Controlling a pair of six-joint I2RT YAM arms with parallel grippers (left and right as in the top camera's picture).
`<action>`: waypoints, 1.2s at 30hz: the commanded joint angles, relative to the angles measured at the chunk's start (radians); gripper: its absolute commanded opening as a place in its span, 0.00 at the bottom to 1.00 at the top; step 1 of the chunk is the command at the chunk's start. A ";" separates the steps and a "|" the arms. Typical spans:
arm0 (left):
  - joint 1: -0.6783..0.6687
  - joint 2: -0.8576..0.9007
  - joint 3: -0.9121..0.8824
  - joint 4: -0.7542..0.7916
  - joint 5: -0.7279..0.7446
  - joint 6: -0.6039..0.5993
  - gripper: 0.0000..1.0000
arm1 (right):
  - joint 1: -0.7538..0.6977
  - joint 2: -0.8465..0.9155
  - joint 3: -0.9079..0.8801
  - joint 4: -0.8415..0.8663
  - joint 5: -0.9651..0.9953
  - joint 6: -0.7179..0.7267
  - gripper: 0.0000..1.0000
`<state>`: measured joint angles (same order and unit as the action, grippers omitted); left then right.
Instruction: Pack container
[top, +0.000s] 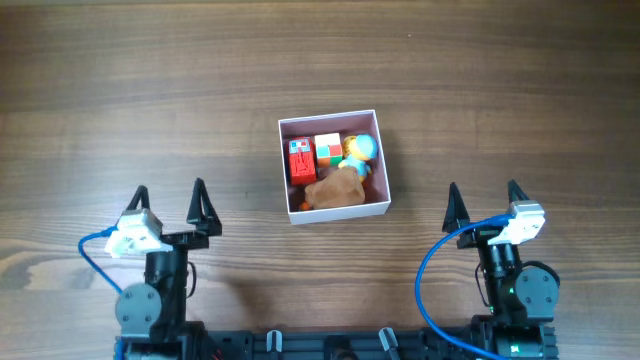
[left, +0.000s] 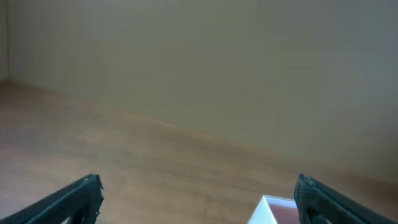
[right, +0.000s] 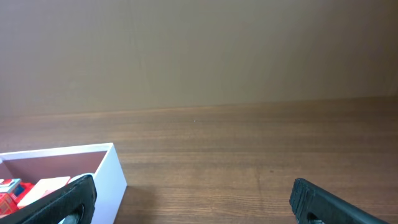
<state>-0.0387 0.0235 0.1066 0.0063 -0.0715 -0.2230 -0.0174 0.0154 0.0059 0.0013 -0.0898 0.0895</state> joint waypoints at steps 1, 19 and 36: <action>0.012 -0.021 -0.071 0.085 -0.008 0.063 1.00 | 0.005 -0.005 -0.001 0.005 -0.016 0.018 1.00; 0.026 -0.015 -0.101 -0.078 0.056 0.056 1.00 | 0.005 -0.005 -0.001 0.005 -0.016 0.018 1.00; 0.026 -0.015 -0.101 -0.078 0.056 0.055 1.00 | 0.005 -0.005 -0.001 0.005 -0.016 0.018 1.00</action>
<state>-0.0227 0.0147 0.0101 -0.0715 -0.0311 -0.1841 -0.0174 0.0154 0.0059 0.0010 -0.0898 0.0895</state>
